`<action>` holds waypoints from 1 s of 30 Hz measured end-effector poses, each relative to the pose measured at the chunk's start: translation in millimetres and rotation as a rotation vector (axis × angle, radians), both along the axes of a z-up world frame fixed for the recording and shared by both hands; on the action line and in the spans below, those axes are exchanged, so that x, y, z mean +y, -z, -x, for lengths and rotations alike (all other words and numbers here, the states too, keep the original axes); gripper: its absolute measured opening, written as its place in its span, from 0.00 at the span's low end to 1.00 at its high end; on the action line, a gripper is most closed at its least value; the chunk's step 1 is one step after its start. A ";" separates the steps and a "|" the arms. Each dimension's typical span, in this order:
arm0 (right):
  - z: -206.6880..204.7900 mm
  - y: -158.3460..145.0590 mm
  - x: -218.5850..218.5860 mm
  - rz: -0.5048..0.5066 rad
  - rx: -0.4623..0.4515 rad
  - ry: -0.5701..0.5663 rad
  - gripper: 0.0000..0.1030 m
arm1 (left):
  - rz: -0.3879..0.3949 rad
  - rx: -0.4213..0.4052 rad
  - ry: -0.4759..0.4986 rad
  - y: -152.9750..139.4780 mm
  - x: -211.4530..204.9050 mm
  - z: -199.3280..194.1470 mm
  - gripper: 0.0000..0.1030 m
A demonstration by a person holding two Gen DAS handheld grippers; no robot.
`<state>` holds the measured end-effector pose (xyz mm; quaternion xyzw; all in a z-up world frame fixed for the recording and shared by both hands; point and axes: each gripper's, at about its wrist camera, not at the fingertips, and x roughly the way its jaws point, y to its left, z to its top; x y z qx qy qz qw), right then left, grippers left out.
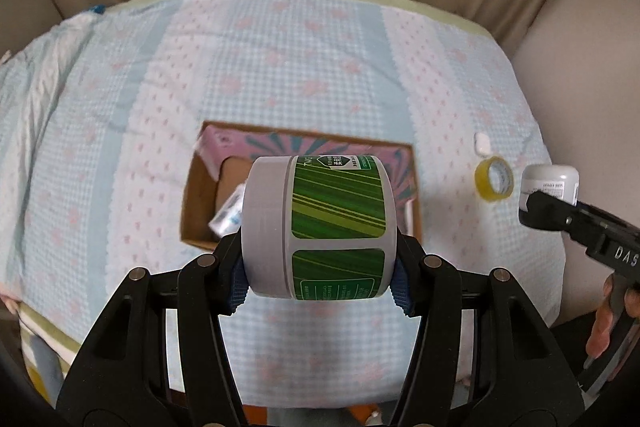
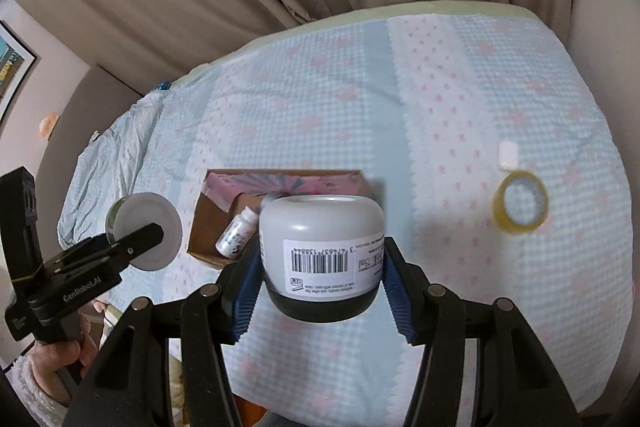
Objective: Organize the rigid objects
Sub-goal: 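Carry the green jar into the box with the left tool while the right tool carries the black jar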
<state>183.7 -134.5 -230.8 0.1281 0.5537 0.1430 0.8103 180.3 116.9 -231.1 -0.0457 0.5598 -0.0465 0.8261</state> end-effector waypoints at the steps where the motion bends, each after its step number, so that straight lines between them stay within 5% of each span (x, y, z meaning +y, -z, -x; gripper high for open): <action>1: 0.9 3.2 10.4 0.003 0.012 0.015 0.51 | 0.003 0.007 0.010 4.0 6.1 0.6 0.51; 13: -1.8 60.9 80.2 0.048 0.125 0.188 0.51 | 0.008 0.143 0.255 88.6 43.7 -31.8 0.51; 30: -58.2 154.6 100.1 0.143 0.221 0.299 0.51 | -0.034 0.255 0.391 188.1 33.9 -80.4 0.51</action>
